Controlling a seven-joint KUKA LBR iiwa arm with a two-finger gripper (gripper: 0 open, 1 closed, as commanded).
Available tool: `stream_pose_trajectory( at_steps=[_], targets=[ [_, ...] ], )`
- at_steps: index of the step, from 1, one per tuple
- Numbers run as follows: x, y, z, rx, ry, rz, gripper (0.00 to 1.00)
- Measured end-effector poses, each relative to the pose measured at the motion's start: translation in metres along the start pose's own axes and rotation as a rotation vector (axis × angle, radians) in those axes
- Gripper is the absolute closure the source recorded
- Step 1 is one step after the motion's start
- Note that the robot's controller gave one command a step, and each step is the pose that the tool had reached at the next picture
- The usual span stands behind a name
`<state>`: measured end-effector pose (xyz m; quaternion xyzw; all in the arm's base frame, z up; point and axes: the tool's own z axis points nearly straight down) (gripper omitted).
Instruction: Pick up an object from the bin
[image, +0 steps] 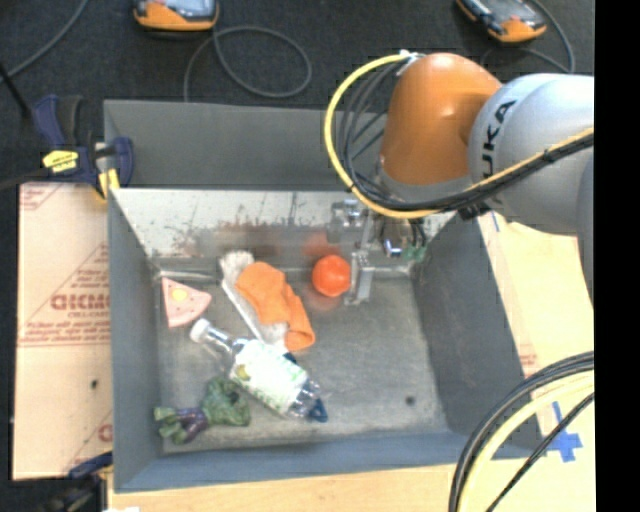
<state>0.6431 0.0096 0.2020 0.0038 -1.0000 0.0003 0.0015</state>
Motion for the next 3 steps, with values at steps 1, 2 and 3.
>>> stream_pose_trajectory(
  at_steps=[1, 2, 3],
  targets=[
    [-0.001, 0.0, -0.005, 0.0, -0.007, 0.0, 0.0],
    [-0.005, 0.011, 0.036, -0.001, -0.015, 0.046, 0.0],
    [0.01, 0.019, 0.089, 0.0, -0.011, -0.002, 0.0]
  ],
)
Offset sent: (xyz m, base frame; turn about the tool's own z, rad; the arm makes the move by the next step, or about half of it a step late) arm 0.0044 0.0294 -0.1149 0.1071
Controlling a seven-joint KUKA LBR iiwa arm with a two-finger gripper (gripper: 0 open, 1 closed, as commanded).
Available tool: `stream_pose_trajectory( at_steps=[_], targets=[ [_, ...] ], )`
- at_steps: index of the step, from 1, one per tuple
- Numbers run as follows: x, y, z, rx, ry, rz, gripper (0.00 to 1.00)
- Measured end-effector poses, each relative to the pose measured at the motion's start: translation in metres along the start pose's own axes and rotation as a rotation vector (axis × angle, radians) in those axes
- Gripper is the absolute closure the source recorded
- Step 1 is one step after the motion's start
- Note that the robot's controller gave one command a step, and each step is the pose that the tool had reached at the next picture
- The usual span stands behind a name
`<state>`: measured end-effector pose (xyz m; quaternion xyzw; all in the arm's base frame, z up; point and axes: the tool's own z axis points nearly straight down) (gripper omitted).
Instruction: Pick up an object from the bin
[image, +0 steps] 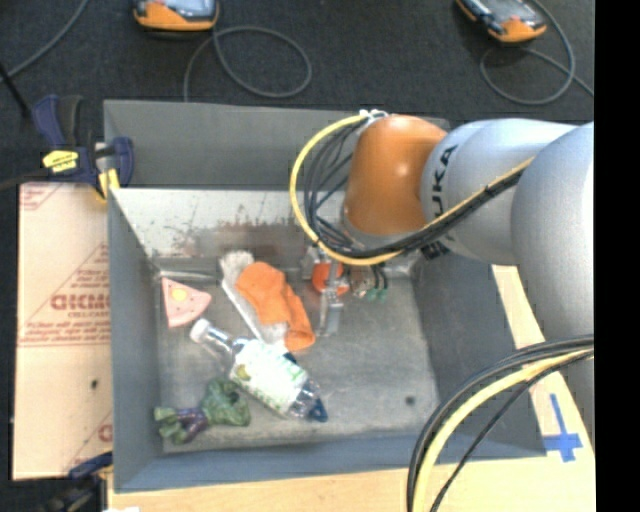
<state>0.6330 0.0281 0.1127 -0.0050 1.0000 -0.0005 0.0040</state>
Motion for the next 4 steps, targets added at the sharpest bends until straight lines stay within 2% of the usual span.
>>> stream_pose_trajectory(
  at_steps=[1, 2, 3, 4],
  targets=[
    [0.022, 0.018, 0.033, 0.001, -0.006, -0.046, 0.0],
    [0.026, 0.039, 0.04, 0.0, -0.002, 0.008, 0.0],
    [0.02, 0.052, 0.039, 0.0, -0.008, 0.178, 0.0],
    [0.026, 0.053, 0.04, 0.0, -0.008, 0.013, 0.0]
  ],
)
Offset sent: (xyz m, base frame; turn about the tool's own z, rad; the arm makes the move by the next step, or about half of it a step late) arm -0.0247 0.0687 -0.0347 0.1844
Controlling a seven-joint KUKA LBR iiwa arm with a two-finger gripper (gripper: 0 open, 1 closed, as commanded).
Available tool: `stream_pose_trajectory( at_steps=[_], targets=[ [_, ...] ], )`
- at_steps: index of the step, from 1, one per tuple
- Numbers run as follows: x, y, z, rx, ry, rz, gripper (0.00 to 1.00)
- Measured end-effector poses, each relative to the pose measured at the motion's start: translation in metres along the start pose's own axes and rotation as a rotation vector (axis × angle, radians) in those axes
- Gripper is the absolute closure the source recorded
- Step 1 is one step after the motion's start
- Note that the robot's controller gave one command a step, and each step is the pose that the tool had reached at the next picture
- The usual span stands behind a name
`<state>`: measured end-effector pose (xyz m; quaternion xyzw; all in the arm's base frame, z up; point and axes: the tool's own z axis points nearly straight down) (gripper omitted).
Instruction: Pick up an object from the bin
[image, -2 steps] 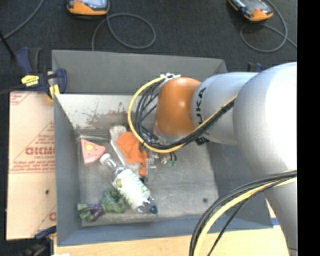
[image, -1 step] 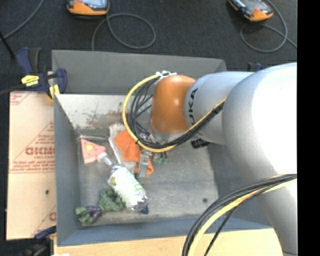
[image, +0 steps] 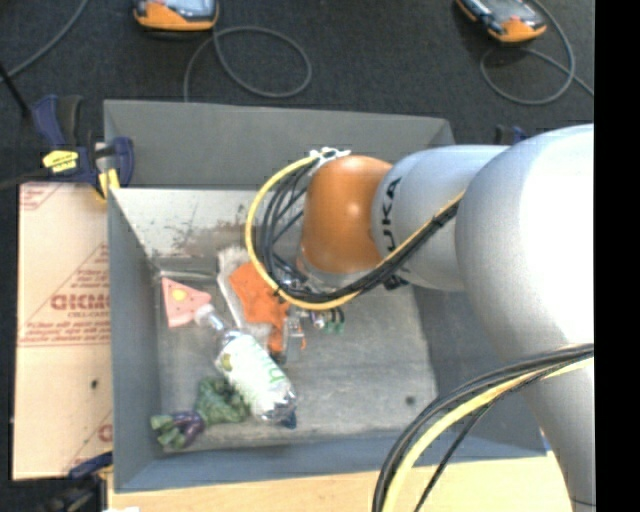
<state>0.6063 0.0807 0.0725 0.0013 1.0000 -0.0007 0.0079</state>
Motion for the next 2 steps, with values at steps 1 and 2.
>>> stream_pose_trajectory(
  at_steps=[1, 2],
  targets=[
    [-0.0004, 0.0032, 0.0007, 0.0, -0.003, -0.089, 0.0],
    [-0.0076, 0.006, 0.0013, 0.003, -0.001, 0.111, 0.0]
  ],
)
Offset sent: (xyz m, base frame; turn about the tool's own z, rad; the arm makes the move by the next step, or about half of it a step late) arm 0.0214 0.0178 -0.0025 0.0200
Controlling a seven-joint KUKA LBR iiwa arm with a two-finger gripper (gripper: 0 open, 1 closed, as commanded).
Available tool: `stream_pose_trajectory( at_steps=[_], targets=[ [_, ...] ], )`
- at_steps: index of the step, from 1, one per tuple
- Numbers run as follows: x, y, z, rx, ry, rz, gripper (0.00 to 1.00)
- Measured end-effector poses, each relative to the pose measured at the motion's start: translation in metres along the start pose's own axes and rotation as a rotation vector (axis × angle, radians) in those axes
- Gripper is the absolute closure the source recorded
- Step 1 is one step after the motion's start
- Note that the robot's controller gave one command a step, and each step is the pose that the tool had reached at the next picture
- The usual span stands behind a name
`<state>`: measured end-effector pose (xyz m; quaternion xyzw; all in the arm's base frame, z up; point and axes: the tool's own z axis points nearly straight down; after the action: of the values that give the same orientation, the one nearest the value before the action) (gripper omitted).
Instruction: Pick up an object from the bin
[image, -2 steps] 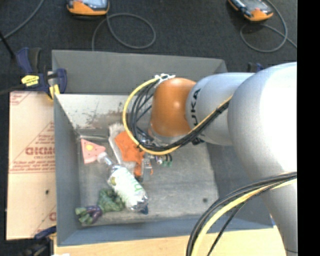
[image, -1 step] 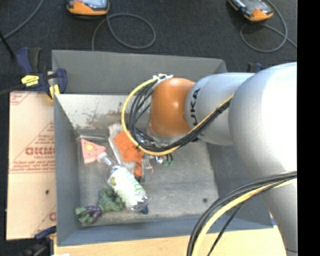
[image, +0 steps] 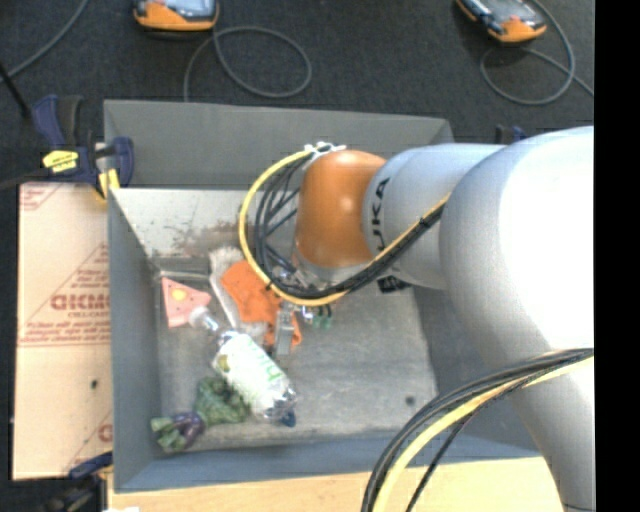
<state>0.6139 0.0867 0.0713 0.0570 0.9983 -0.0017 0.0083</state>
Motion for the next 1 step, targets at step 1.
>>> stream_pose_trajectory(
  at_steps=[1],
  targets=[
    [-0.0069, 0.0071, 0.0002, -0.002, -0.006, -0.045, 0.0]
  ],
)
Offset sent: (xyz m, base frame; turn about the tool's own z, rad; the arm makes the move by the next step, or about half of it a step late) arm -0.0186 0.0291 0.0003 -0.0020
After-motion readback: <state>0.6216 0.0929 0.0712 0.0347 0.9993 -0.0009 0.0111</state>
